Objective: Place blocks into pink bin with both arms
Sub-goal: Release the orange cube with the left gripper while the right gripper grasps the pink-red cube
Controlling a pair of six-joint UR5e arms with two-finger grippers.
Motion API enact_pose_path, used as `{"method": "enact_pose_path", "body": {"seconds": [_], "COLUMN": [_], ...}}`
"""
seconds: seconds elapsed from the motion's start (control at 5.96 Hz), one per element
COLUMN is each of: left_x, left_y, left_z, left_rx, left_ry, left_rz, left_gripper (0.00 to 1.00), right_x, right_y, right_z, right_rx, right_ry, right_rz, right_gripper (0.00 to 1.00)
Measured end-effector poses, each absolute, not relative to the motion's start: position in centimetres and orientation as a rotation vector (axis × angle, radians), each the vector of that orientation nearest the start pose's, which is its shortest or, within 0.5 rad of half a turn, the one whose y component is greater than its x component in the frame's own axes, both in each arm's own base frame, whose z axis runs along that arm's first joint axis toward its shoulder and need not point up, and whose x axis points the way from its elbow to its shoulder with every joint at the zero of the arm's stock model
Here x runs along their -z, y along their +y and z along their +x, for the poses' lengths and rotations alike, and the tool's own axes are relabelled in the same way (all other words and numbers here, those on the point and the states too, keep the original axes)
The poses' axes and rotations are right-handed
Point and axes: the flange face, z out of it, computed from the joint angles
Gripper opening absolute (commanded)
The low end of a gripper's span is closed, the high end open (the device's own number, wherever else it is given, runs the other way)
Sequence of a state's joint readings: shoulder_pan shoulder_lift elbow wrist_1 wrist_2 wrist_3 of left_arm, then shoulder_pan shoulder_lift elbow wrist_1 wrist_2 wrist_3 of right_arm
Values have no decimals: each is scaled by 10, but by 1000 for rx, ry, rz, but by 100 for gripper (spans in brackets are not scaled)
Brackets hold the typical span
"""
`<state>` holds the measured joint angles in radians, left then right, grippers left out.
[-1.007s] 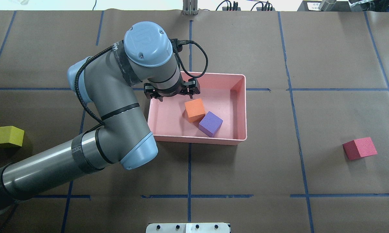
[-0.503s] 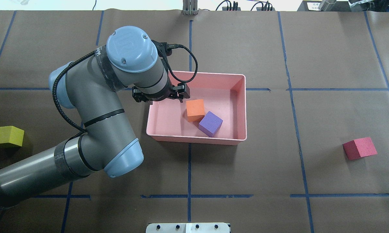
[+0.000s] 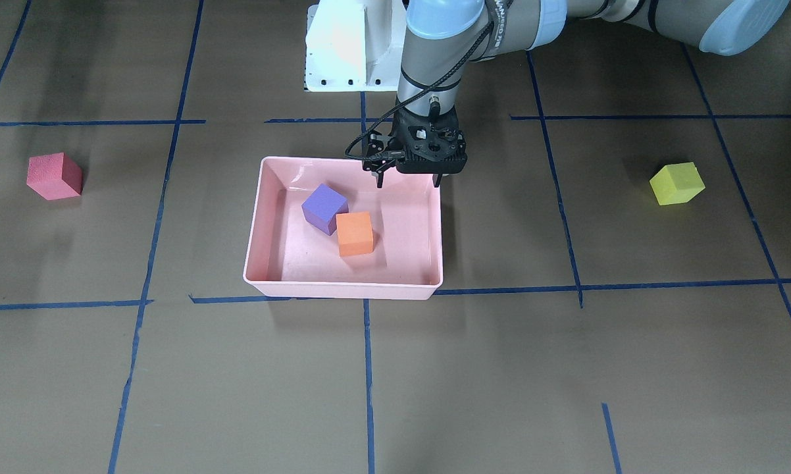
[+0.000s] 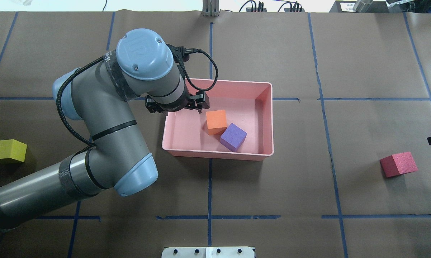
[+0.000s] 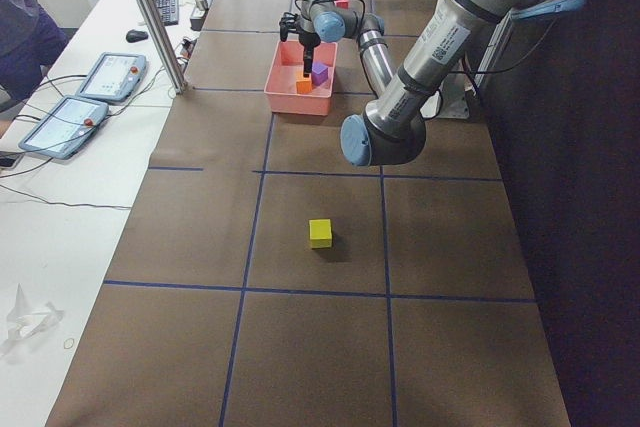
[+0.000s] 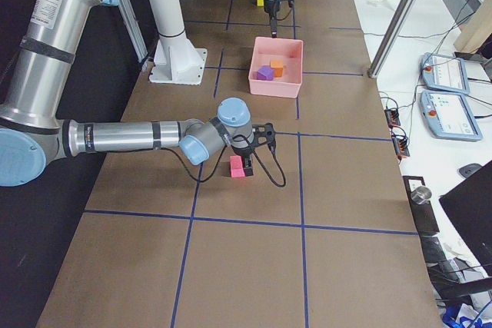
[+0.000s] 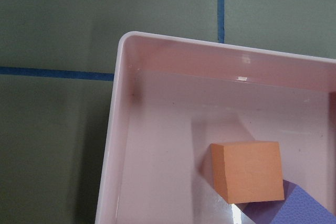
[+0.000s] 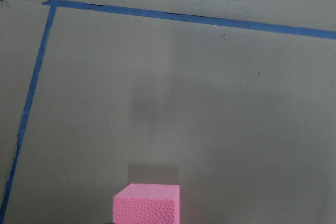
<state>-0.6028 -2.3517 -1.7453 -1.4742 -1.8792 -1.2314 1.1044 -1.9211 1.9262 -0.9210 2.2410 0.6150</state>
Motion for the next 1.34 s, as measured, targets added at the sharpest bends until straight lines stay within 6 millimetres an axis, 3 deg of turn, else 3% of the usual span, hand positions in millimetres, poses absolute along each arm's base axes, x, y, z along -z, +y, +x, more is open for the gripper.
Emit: {"method": "enact_pose_path", "body": {"seconds": [0.34,1.17,1.34], "left_x": [-135,-139,-139], "left_y": [-460,-459,-459], "left_z": [488,488,488], "left_rx": [113,113,113], "left_ry": [886,880,880], "left_rz": [127,126,126], "left_gripper": [100,100,100], "right_x": [-564,-603,-608], "right_y": [-350,-342,-343], "right_z": [-149,-199,-208], "right_rx": [94,174,185], "right_ry": [-860,-787,-779], "right_rz": [208,164,161], "right_gripper": [100,99,71]}}
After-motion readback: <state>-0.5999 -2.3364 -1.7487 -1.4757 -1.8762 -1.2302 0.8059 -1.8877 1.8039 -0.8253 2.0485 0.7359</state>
